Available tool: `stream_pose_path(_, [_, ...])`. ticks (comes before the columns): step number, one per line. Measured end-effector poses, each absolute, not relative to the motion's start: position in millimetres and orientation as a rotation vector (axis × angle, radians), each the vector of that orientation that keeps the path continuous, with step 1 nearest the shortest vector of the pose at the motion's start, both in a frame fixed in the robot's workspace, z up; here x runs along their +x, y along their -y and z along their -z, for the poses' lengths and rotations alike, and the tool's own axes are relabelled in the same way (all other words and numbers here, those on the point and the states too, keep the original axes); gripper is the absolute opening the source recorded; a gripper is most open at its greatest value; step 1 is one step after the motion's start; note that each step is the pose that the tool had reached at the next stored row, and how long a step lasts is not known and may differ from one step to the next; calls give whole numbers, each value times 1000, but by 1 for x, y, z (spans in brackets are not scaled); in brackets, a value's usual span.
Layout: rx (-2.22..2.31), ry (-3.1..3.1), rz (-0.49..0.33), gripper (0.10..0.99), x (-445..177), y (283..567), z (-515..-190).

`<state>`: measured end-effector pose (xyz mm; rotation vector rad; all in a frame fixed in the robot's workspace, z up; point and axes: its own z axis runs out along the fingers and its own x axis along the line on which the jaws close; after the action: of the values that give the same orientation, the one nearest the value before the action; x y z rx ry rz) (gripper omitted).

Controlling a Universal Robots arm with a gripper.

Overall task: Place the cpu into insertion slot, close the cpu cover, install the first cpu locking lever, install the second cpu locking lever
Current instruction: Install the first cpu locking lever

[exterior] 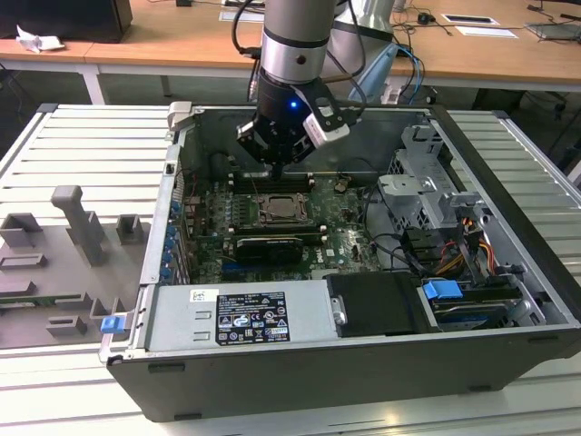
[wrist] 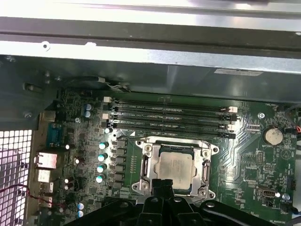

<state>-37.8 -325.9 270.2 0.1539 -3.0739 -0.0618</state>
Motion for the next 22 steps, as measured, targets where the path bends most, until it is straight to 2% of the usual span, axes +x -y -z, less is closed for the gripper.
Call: stream_pose_path(22, [464,3039,52,106,-38,326,-270])
